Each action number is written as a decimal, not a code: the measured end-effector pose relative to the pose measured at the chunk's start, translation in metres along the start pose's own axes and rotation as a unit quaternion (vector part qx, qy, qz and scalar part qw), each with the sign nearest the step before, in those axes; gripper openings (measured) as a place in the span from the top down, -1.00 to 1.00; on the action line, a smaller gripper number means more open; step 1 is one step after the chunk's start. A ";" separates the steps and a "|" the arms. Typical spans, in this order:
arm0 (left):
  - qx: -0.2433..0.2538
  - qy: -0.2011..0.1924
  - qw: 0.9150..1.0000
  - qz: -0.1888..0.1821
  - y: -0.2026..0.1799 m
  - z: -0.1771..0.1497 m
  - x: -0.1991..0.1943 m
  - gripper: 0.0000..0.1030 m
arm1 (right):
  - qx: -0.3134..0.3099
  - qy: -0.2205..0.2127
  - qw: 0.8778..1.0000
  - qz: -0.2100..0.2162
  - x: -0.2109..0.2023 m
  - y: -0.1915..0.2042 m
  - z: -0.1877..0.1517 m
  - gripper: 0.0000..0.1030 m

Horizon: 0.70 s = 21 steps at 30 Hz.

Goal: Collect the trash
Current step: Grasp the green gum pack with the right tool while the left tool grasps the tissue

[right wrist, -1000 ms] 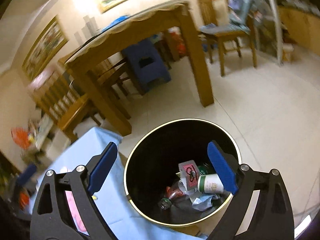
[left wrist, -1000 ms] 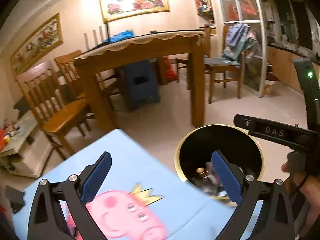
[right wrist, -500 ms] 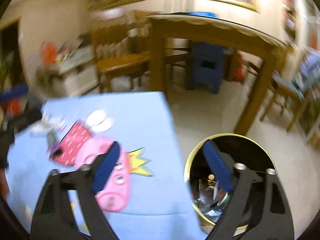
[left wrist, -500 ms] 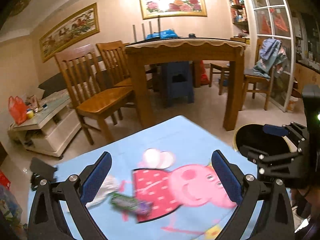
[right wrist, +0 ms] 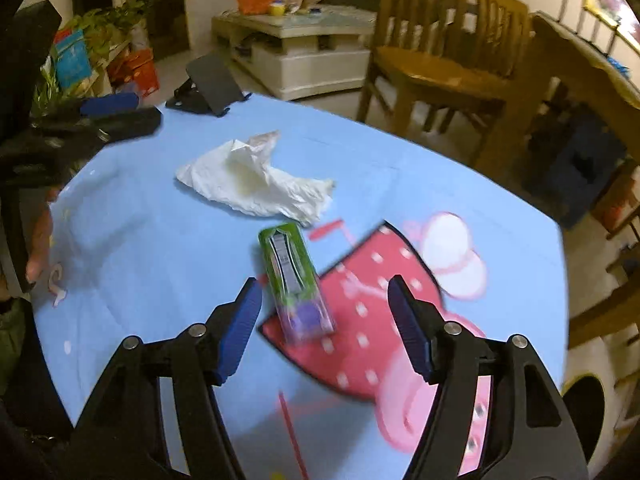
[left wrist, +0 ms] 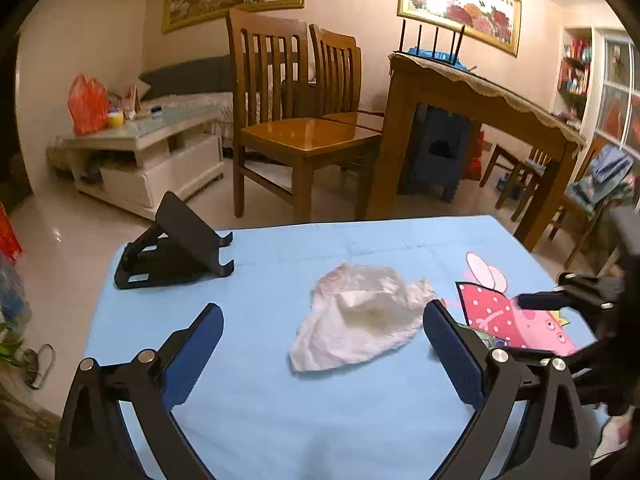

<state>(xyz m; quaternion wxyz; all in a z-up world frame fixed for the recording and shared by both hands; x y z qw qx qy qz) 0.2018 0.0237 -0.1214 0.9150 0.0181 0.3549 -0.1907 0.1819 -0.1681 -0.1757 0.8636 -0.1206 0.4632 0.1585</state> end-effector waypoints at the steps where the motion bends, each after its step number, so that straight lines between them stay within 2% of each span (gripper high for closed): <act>1: -0.004 0.001 1.000 0.000 0.006 0.000 0.001 -0.87 | -0.004 0.013 1.000 0.005 0.011 0.000 0.005 -0.24; 3: -0.021 0.009 1.000 -0.021 0.015 0.001 0.004 -0.87 | 0.000 0.053 0.998 0.031 0.034 0.001 0.008 -0.11; 4: -0.023 0.012 0.999 -0.028 0.013 0.005 0.007 -0.87 | -0.003 0.055 0.998 0.029 0.038 0.003 0.009 -0.11; 5: -0.023 0.014 0.999 -0.030 0.012 0.005 0.009 -0.87 | -0.003 0.051 0.998 0.029 0.036 0.004 0.009 -0.01; 6: -0.020 0.015 0.999 -0.029 0.008 0.004 0.012 -0.87 | -0.003 0.054 0.998 0.027 0.036 0.004 0.010 0.30; 10: 0.005 0.029 0.999 -0.022 -0.008 0.002 0.025 -0.87 | -0.040 0.047 0.997 -0.052 0.028 0.021 0.001 0.37; 11: 0.015 0.035 0.999 -0.027 -0.015 0.001 0.029 -0.87 | -0.040 0.043 0.997 -0.060 0.024 0.023 -0.005 0.37; 14: 0.039 0.049 0.997 -0.044 -0.034 -0.001 0.041 -0.87 | -0.006 0.022 0.998 -0.052 0.004 0.019 -0.033 0.38; 18: 0.042 0.066 0.994 -0.070 -0.055 0.009 0.063 -0.87 | 0.082 -0.017 0.996 -0.024 -0.031 -0.014 -0.074 0.38; 21: 0.049 0.079 0.995 -0.032 -0.064 0.014 0.085 -0.87 | 0.112 -0.032 0.993 -0.019 -0.049 -0.033 -0.086 0.38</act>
Point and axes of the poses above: each gripper's, at about its wrist camera, not at the fingertips, and x roughly the way its jaws point, y to its left, z to its top, the point moved 1 cm from there along x, roughly the way its jaws point, and after that the axes turned 3 degrees about y, right-handed, at the moved point
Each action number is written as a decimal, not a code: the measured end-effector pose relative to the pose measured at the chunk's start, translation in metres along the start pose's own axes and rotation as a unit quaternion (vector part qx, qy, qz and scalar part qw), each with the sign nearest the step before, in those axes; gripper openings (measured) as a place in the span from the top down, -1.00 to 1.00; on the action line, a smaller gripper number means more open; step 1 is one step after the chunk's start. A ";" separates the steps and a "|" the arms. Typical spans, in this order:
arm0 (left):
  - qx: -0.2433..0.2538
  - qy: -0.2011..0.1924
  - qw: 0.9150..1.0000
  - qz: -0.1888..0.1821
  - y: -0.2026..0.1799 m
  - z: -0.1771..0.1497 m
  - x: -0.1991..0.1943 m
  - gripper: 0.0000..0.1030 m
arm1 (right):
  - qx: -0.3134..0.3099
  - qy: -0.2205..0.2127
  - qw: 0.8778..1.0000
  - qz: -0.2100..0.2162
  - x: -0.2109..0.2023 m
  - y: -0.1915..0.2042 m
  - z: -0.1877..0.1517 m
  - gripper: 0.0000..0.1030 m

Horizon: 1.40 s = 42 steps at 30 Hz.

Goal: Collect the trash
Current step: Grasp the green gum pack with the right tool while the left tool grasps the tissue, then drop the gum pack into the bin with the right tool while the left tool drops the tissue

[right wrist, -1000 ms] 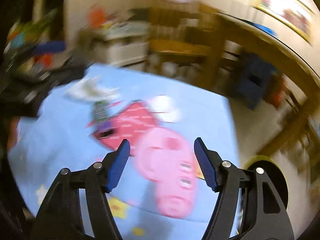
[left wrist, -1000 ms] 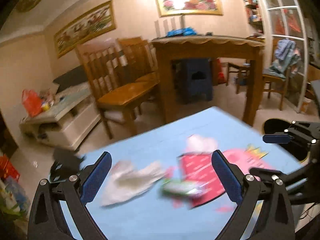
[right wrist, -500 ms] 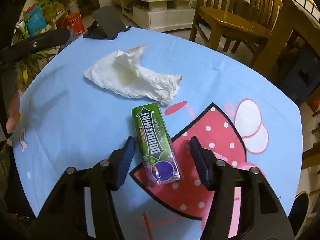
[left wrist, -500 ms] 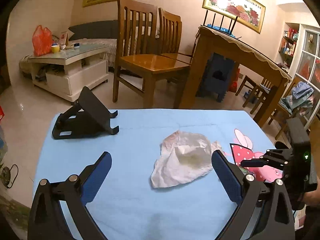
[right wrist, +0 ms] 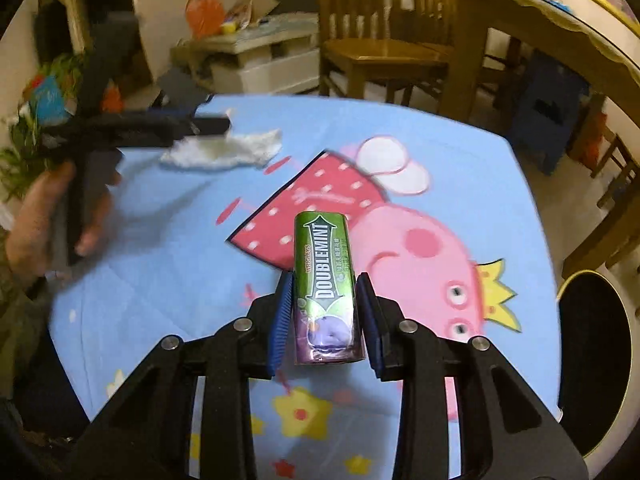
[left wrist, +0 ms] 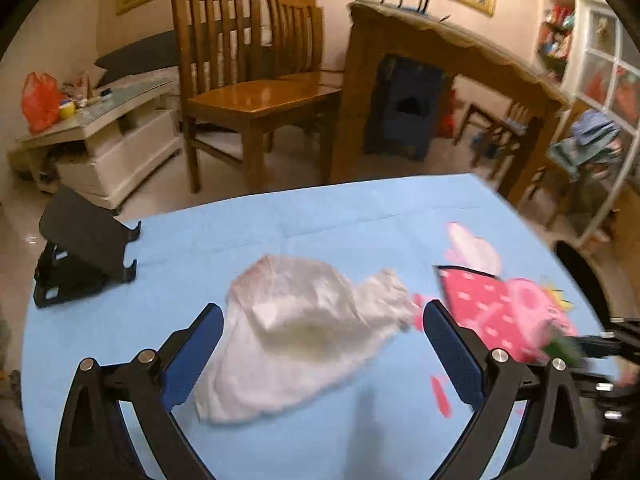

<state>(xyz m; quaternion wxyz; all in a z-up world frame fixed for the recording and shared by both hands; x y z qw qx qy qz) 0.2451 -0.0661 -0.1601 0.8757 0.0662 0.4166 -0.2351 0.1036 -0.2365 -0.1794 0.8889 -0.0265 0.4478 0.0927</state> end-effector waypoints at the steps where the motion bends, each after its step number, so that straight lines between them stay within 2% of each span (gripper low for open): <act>1: 0.003 0.017 1.000 0.013 -0.002 0.001 0.012 -0.87 | 0.003 -0.004 1.000 -0.001 -0.003 -0.005 0.000 0.38; 2: 0.006 0.034 0.999 0.021 -0.003 0.001 0.022 -0.87 | 0.008 -0.005 1.000 0.002 -0.004 -0.009 -0.001 0.38; 3: 0.008 0.056 0.998 0.026 -0.004 -0.001 0.032 -0.70 | 0.014 -0.005 1.000 0.006 -0.005 -0.013 -0.001 0.38; 4: 0.009 0.059 0.998 0.038 -0.005 0.000 0.033 -0.60 | 0.016 -0.005 1.000 0.009 -0.005 -0.014 -0.001 0.38; 5: 0.008 0.050 0.998 0.045 -0.006 0.001 0.029 -0.03 | 0.018 -0.007 1.000 0.011 -0.008 -0.016 -0.002 0.38; 6: 0.011 0.053 0.997 0.059 -0.007 0.001 0.029 0.37 | 0.020 -0.011 1.000 0.013 -0.011 -0.019 -0.003 0.38; 7: 0.021 0.054 0.996 0.071 -0.011 0.000 0.028 0.54 | 0.023 -0.016 0.999 0.016 -0.014 -0.021 -0.001 0.38; 8: 0.027 0.061 0.995 0.076 -0.016 -0.001 0.027 0.89 | 0.028 -0.019 0.999 0.019 -0.015 -0.023 0.000 0.38; 11: 0.026 0.066 0.995 0.069 -0.027 -0.008 0.018 0.92 | 0.042 -0.032 0.998 0.020 -0.019 -0.027 0.003 0.38; 14: 0.010 0.032 0.996 0.079 -0.033 -0.022 -0.005 0.92 | 0.044 -0.039 0.998 0.008 -0.025 -0.032 0.003 0.38; 16: -0.040 0.013 0.997 0.058 -0.023 -0.032 -0.021 0.92 | 0.044 -0.040 0.998 -0.003 -0.026 -0.035 0.001 0.38; 18: -0.108 -0.015 0.994 0.005 -0.007 -0.046 -0.043 0.92 | 0.043 -0.045 0.998 -0.019 -0.030 -0.037 0.000 0.38; 20: -0.118 -0.027 0.993 0.011 -0.007 -0.050 -0.057 0.92 | 0.048 -0.058 0.997 -0.026 -0.037 -0.042 -0.001 0.38; 24: -0.061 -0.052 0.997 0.016 -0.053 -0.040 -0.082 0.92 | 0.074 -0.078 0.994 -0.027 -0.052 -0.061 -0.003 0.39; 29: -0.005 -0.055 0.998 -0.008 -0.120 -0.029 -0.082 0.92 | 0.133 -0.071 0.988 -0.042 -0.063 -0.109 -0.019 0.39; 34: 0.063 -0.063 0.995 -0.038 -0.202 -0.013 -0.073 0.91 | 0.222 -0.099 0.965 -0.101 -0.095 -0.184 -0.045 0.40; 38: 0.103 -0.085 0.989 -0.056 -0.266 -0.004 -0.071 0.91 | 0.286 -0.117 0.943 -0.120 -0.116 -0.240 -0.074 0.40; 42: 0.137 -0.091 0.984 -0.070 -0.316 -0.001 -0.056 0.91 | 0.320 -0.114 0.931 -0.133 -0.120 -0.276 -0.090 0.40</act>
Point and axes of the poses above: each gripper's, at about its wrist camera, not at the fingertips, and x roughly the way its jaws point, y to its left, z to its top, the point moved 1 cm from there along x, roughly the way its jaws point, and after that the axes turned 3 degrees about y, right-handed, at the moved point
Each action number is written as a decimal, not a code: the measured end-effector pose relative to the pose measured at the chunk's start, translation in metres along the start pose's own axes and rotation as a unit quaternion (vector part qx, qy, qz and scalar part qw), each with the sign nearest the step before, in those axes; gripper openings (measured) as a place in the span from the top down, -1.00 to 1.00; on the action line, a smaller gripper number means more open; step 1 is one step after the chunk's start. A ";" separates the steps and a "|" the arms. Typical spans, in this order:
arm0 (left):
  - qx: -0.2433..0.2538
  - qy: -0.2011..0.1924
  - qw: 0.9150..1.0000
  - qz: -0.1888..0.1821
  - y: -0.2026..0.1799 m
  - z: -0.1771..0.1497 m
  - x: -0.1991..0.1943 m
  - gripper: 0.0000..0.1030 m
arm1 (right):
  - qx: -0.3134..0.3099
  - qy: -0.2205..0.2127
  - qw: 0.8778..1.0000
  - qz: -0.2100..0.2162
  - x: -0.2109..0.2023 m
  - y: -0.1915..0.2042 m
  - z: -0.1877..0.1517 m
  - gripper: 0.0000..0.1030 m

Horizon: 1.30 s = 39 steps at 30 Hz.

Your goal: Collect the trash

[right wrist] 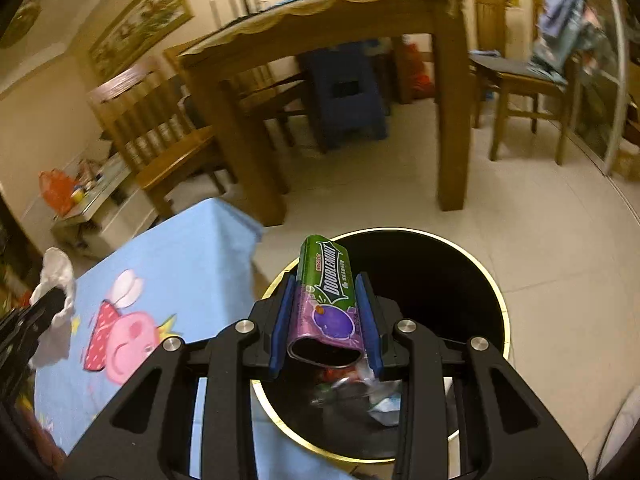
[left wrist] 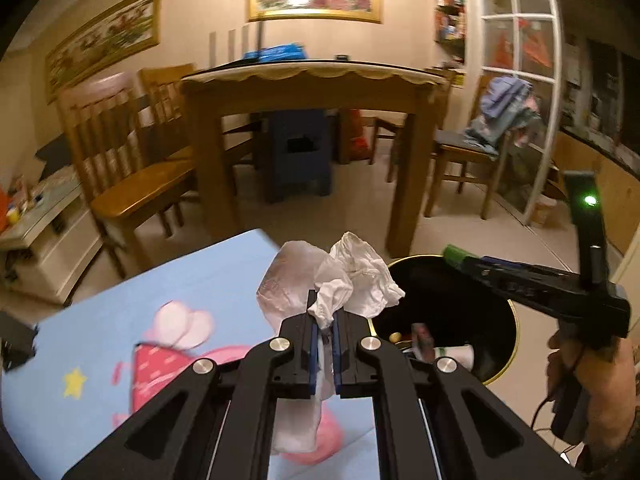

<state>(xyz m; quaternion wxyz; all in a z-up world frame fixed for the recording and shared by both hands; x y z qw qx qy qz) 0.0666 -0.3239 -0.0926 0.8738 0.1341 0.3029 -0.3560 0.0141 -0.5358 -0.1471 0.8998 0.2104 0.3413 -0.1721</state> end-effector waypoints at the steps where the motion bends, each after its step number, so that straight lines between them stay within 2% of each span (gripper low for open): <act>1: 0.006 0.001 1.000 -0.003 -0.008 0.001 0.005 0.91 | 0.012 0.006 1.000 0.002 0.005 -0.009 0.001 0.40; 5: 0.026 0.007 1.000 -0.014 -0.033 0.003 0.022 0.91 | 0.039 0.028 0.999 0.002 0.024 -0.030 0.004 0.40; 8: 0.037 0.010 0.999 -0.017 -0.043 0.004 0.032 0.91 | 0.045 0.044 0.998 -0.016 0.039 -0.039 0.004 0.34; 11: 0.043 0.014 0.999 -0.019 -0.050 0.004 0.040 0.91 | 0.044 0.052 0.997 -0.021 0.046 -0.036 0.002 -0.41; 14: 0.048 0.017 0.998 -0.021 -0.056 0.003 0.045 0.91 | 0.040 0.037 0.998 -0.028 0.038 -0.032 0.004 -0.47; 16: 0.054 0.019 0.998 -0.021 -0.060 0.002 0.049 0.91 | 0.046 0.022 0.998 -0.037 0.029 -0.035 0.007 -0.58; 18: 0.060 0.020 0.998 -0.020 -0.065 0.002 0.054 0.91 | 0.059 0.006 0.997 -0.053 0.020 -0.040 0.008 -0.86; 20: 0.065 0.022 0.997 -0.021 -0.069 0.003 0.059 0.91 | 0.083 -0.011 0.994 -0.074 0.009 -0.051 0.009 -0.90; 25: 0.082 0.027 0.996 -0.032 -0.084 0.011 0.075 0.90 | 0.156 -0.045 0.983 -0.085 -0.013 -0.084 0.009 -0.90; 26: 0.089 0.029 0.995 -0.035 -0.088 0.013 0.080 0.84 | 0.164 -0.054 0.980 -0.095 -0.019 -0.089 0.009 -0.90; 28: 0.110 0.038 0.992 -0.039 -0.101 0.019 0.093 0.25 | 0.183 -0.071 0.974 -0.118 -0.030 -0.099 0.009 -0.90; 29: 0.119 0.042 0.991 -0.039 -0.106 0.021 0.098 -0.77 | 0.191 -0.079 0.971 -0.122 -0.035 -0.105 0.009 -0.90; 31: 0.141 0.034 0.989 -0.025 -0.113 0.021 0.104 -0.90 | 0.218 -0.100 0.962 -0.134 -0.049 -0.116 0.007 -0.90; 33: 0.158 0.044 0.986 -0.012 -0.116 0.019 0.110 -0.88 | 0.243 -0.113 0.954 -0.133 -0.059 -0.124 0.004 -0.90; 35: 0.161 0.056 0.985 -0.006 -0.111 0.016 0.109 -0.88 | 0.252 -0.127 0.952 -0.120 -0.066 -0.129 0.001 -0.90; 37: 0.149 0.058 0.987 0.018 -0.094 0.011 0.097 -0.88 | 0.245 -0.122 0.956 -0.104 -0.066 -0.124 0.001 -0.90; 39: 0.121 0.054 0.990 0.038 -0.067 0.005 0.076 -0.88 | 0.217 -0.104 0.967 -0.085 -0.060 -0.109 0.003 -0.90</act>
Point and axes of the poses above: each gripper's, at about its wrist camera, not at the fingertips, and x roughly the way its jaws point, y to its left, z to its top, the point moved 1 cm from there along x, roughly the way its jaws point, and after that the axes turned 3 degrees about y, right-handed, at the moved point
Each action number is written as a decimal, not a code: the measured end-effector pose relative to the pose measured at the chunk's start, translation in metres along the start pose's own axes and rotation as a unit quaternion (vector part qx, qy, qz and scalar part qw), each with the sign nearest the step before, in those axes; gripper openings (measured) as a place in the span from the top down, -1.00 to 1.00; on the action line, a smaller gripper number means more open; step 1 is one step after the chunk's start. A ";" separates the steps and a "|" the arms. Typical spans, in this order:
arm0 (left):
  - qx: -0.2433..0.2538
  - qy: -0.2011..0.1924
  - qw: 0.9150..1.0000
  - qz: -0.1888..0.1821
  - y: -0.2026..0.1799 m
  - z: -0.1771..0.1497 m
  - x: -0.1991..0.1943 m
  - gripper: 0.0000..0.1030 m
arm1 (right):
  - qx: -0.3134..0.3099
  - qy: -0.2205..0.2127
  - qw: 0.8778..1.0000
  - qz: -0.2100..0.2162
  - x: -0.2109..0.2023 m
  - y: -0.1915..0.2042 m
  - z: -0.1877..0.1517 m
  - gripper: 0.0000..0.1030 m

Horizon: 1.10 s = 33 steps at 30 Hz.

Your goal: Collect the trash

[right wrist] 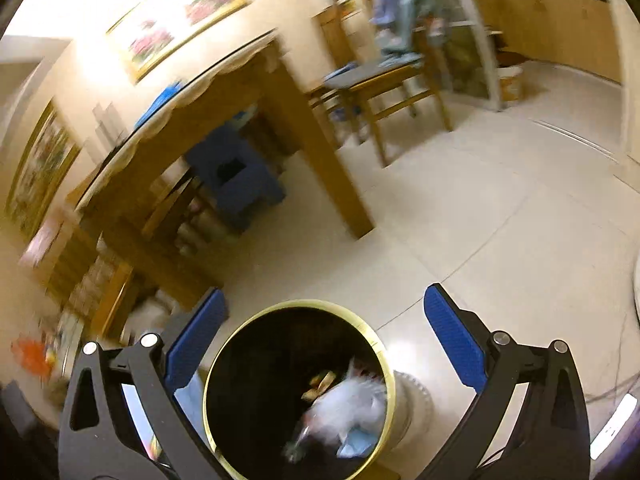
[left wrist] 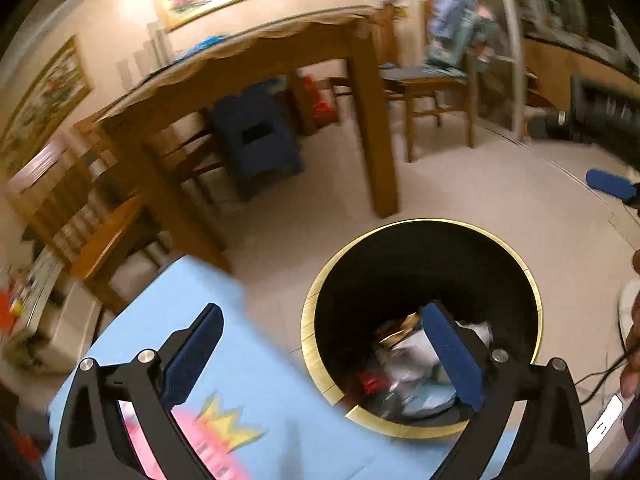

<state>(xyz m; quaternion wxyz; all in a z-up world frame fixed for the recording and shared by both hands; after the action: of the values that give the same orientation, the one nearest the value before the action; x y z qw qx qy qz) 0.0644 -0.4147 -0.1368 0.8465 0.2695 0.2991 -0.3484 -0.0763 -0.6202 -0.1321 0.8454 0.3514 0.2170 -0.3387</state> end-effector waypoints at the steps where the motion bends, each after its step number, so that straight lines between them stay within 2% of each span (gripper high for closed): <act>1: -0.021 0.000 1.000 0.007 0.016 -0.008 -0.012 -0.88 | -0.024 0.013 1.000 0.006 0.000 0.014 -0.008 -0.90; 2: -0.039 -0.001 0.999 0.017 0.031 -0.013 -0.022 -0.88 | -0.049 0.034 0.998 0.019 0.000 0.030 -0.018 -0.90; 5: -0.094 0.003 0.990 0.109 0.091 -0.046 -0.066 -0.88 | -0.135 0.060 0.988 0.056 -0.020 0.089 -0.050 -0.90; 6: -0.107 0.005 0.985 0.139 0.110 -0.059 -0.082 -0.88 | -0.175 0.054 0.981 0.060 -0.032 0.114 -0.064 -0.90; 8: -0.128 0.004 0.978 0.167 0.140 -0.081 -0.112 -0.88 | -0.261 0.018 0.962 0.079 -0.071 0.163 -0.103 -0.90; 10: -0.155 -0.003 0.969 0.193 0.166 -0.103 -0.146 -0.88 | -0.310 -0.007 0.945 0.103 -0.108 0.199 -0.141 -0.90; 13: -0.187 -0.009 0.954 0.235 0.197 -0.130 -0.192 -0.88 | -0.338 -0.006 0.926 0.171 -0.152 0.238 -0.184 -0.90; 16: -0.202 -0.018 0.937 0.286 0.208 -0.149 -0.233 -0.88 | -0.345 -0.012 0.918 0.193 -0.188 0.266 -0.203 -0.90; 18: -0.215 -0.024 0.933 0.288 0.213 -0.154 -0.249 -0.88 | -0.346 -0.020 0.916 0.201 -0.212 0.282 -0.210 -0.90; 20: -0.237 -0.044 0.932 0.271 0.216 -0.162 -0.269 -0.88 | -0.354 -0.030 0.912 0.206 -0.233 0.289 -0.216 -0.90; 23: -0.264 -0.059 0.923 0.274 0.218 -0.173 -0.290 -0.88 | -0.369 -0.037 0.906 0.202 -0.256 0.295 -0.225 -0.90; 27: -0.276 -0.072 0.916 0.284 0.218 -0.174 -0.298 -0.88 | -0.364 -0.030 0.909 0.201 -0.265 0.287 -0.223 -0.90; 30: -0.301 -0.070 0.916 0.255 0.223 -0.176 -0.299 -0.88 | -0.366 -0.024 0.909 0.198 -0.261 0.281 -0.220 -0.90; 33: -0.307 -0.068 0.914 0.255 0.225 -0.182 -0.304 -0.88 | -0.366 -0.015 0.909 0.200 -0.255 0.279 -0.219 -0.90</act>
<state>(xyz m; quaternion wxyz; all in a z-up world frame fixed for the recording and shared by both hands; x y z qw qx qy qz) -0.0006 -0.0261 0.0064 0.9660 0.0396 0.2540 -0.0292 -0.0745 -0.2041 0.0024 0.9679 0.0485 0.2381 -0.0641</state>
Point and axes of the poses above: each gripper's, at about its wrist camera, not at the fingertips, and x roughly the way its jaws point, y to its left, z to its top, the point moved 1 cm from there along x, roughly the way its jaws point, and after that the axes turned 3 degrees about y, right-handed, at the moved point
